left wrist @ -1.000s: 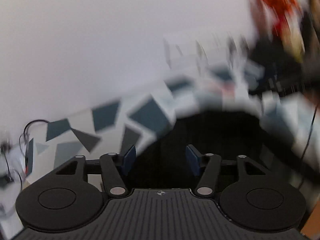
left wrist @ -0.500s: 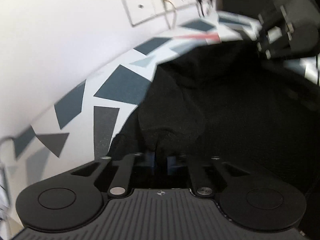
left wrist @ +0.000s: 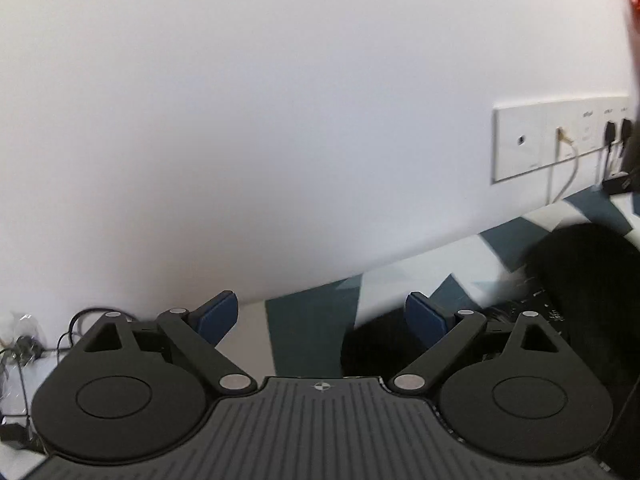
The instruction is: Fold clothes
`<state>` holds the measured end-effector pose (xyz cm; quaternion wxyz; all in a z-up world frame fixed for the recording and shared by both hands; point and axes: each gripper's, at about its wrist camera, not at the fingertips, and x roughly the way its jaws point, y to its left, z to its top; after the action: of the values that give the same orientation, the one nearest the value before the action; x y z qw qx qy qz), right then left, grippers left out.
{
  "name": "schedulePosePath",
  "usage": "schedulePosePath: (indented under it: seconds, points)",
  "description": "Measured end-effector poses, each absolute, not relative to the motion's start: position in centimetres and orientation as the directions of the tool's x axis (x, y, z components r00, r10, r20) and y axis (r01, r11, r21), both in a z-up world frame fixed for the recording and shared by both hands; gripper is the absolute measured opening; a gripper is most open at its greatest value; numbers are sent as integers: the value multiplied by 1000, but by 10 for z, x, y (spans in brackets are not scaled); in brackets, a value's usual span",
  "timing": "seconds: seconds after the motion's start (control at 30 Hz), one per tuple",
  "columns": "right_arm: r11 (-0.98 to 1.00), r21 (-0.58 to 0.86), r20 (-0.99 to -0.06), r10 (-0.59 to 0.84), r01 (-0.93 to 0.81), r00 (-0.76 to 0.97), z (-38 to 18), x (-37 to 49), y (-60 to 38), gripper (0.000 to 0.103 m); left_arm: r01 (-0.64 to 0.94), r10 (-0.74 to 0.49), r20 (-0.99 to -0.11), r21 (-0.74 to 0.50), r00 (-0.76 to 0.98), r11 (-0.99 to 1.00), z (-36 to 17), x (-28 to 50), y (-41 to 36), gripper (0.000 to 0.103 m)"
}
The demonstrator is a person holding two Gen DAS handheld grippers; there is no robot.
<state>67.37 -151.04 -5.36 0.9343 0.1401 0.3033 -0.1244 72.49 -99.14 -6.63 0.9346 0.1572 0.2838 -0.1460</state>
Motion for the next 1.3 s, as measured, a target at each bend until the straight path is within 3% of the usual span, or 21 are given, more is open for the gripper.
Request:
schedulePosePath:
  seconds: [0.2, 0.3, 0.43, 0.67, 0.8, 0.93, 1.1, 1.3]
  points:
    - [968, 130, -677, -71, 214, 733, -87, 653, -1495, 48, 412, -168, -763, 138, 624, 901, -113, 697, -968, 93]
    - [965, 159, -705, -36, 207, 708, -95, 638, -1489, 48, 404, -210, -799, 44, 563, 914, -121, 670, -955, 93]
    - [955, 238, -707, 46, 177, 705, -96, 619, -1478, 49, 383, -284, -790, -67, 544, 921, -117, 636, -944, 93]
    - [967, 250, -727, 152, 52, 669, -102, 595, -1424, 47, 360, -218, -760, 23, 613, 933, -110, 590, -920, 93]
    - [944, 329, -724, 266, -20, 636, -106, 581, -1399, 44, 343, -183, -770, 50, 611, 938, -112, 567, -896, 92]
    - [930, 331, -716, 356, -158, 600, -107, 573, -1359, 28, 331, -157, -764, 78, 626, 940, -112, 543, -879, 92]
    - [873, 399, -705, 487, -279, 515, -112, 577, -1312, 28, 378, -208, -774, 43, 598, 925, -115, 519, -880, 92]
    - [874, 392, -740, 486, -288, 466, -121, 585, -1274, 30, 419, -229, -772, 54, 593, 907, -122, 503, -891, 92]
